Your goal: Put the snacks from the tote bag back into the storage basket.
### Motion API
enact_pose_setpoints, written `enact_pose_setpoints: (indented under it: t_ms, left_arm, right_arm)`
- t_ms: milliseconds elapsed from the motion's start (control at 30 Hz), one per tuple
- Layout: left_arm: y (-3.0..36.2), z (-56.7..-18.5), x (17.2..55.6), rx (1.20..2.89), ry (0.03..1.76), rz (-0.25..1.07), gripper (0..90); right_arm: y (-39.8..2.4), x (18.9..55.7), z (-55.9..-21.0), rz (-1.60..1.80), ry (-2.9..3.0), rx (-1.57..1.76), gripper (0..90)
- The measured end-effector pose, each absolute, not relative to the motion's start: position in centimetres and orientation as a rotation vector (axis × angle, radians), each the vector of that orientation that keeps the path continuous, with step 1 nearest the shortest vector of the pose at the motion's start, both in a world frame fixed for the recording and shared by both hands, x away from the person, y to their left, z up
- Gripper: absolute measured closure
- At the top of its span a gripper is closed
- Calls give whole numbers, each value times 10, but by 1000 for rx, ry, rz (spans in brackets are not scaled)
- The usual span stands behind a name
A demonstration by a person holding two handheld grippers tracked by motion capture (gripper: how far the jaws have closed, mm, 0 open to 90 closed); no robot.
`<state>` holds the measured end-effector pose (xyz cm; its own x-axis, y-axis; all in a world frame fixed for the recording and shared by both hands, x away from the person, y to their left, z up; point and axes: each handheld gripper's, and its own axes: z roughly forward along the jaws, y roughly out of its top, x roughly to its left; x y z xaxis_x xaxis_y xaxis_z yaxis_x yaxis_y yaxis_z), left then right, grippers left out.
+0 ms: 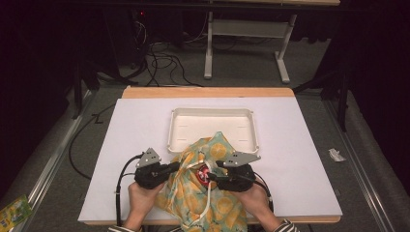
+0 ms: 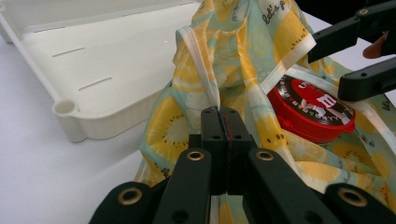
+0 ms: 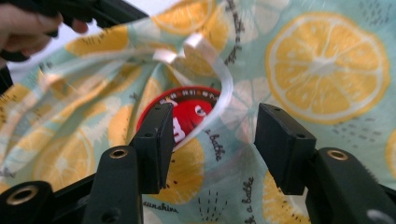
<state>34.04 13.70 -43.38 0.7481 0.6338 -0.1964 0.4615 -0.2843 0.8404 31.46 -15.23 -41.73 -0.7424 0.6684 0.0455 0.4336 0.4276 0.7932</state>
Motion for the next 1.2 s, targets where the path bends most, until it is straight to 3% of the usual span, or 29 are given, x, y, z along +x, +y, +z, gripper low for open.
enact_pose_setpoints:
  t_ms: [200,467,767,1200]
  left_arm:
    - [137,-434,341,1934,835,213,899]
    - [136,-434,341,1930,836,214,898]
    - [136,-434,341,1922,836,215,898]
    - [138,-433,341,1924,835,219,898]
  right_arm:
    - [-158,315,-419,1235,2417,969,532]
    - [-170,313,-418,1237,2419,969,743]
    - [-167,311,-417,1211,2430,933,900]
    - [-174,306,-410,1237,2385,896,900]
